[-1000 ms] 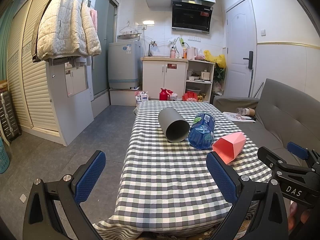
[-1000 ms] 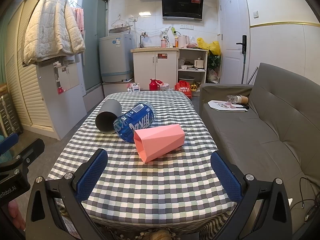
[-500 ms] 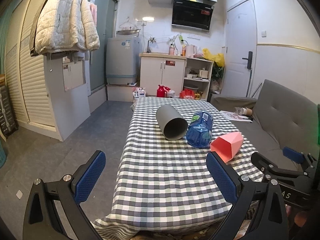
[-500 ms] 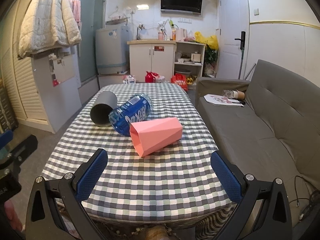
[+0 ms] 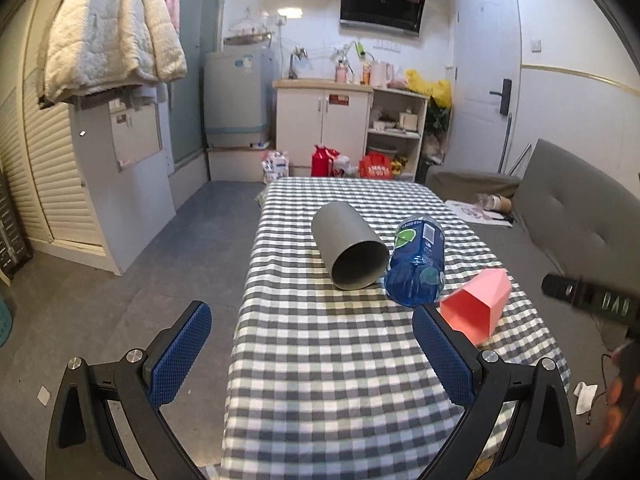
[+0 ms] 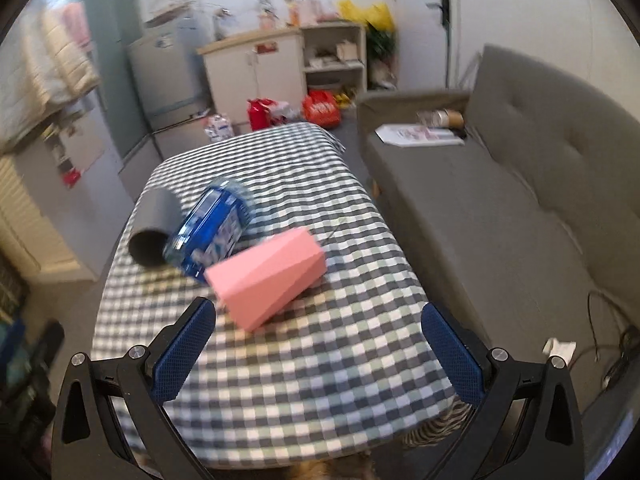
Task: Flip cup upside down
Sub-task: 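Move the right gripper to the pink hexagonal cup and close on it, then lift the pink cup with the right gripper while the left gripper closes on it, then rotate the pink cup with the left gripper so its open end faces down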
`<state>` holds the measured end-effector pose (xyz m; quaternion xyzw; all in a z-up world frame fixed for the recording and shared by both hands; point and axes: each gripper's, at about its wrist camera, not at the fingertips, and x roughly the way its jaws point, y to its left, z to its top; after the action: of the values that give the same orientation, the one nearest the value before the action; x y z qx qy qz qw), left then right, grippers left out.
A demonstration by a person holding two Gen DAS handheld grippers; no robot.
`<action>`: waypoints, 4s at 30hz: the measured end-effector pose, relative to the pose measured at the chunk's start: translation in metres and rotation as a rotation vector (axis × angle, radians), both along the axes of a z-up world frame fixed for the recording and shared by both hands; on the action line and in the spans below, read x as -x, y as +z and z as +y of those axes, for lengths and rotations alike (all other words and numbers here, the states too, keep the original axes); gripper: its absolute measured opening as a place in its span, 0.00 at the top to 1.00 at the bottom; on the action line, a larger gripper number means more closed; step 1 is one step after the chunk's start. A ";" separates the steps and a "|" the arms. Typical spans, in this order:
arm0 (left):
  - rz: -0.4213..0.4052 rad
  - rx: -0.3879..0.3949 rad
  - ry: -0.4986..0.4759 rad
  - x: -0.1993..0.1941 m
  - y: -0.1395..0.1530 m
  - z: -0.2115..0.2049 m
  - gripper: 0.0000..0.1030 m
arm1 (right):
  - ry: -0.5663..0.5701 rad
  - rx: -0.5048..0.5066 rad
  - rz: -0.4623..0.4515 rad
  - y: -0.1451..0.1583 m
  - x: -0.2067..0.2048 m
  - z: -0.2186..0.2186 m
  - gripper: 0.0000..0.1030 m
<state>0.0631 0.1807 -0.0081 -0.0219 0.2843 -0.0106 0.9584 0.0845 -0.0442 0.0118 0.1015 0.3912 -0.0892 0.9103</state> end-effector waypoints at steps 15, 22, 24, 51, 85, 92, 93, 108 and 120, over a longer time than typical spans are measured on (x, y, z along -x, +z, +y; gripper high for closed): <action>0.125 0.040 0.015 -0.057 -0.028 0.023 0.00 | -0.084 -0.090 0.143 -0.045 -0.083 0.009 0.01; 0.148 0.066 0.036 -0.059 -0.035 0.033 0.00 | -0.054 -0.175 0.184 -0.054 -0.097 0.020 0.01; 0.151 0.066 0.037 -0.058 -0.035 0.034 0.00 | -0.041 -0.194 0.204 -0.057 -0.097 0.025 0.02; 0.180 -0.006 0.065 -0.007 -0.006 0.039 0.00 | 0.401 -0.099 0.292 -0.058 -0.006 0.093 0.36; 0.592 -0.062 -0.179 -0.085 -0.030 -0.111 0.02 | 0.200 0.083 0.018 -0.020 0.016 -0.058 0.19; 0.664 -0.043 -0.210 -0.096 -0.053 -0.119 0.02 | 0.196 0.065 0.039 -0.032 0.012 -0.063 0.19; 0.663 -0.036 -0.220 -0.096 -0.054 -0.119 0.02 | 0.196 0.064 0.045 -0.034 0.011 -0.063 0.19; 0.566 0.058 -0.258 -0.095 -0.021 -0.104 0.43 | 0.195 0.081 0.032 -0.031 0.013 -0.052 0.19; 0.317 -0.012 -0.246 -0.071 -0.008 -0.106 0.46 | 0.167 0.063 0.057 -0.040 0.017 -0.058 0.19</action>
<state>0.1343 0.0747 -0.0165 0.0175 0.4320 -0.1221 0.8934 0.0679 -0.1020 -0.0283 0.0374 0.4210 -0.0278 0.9059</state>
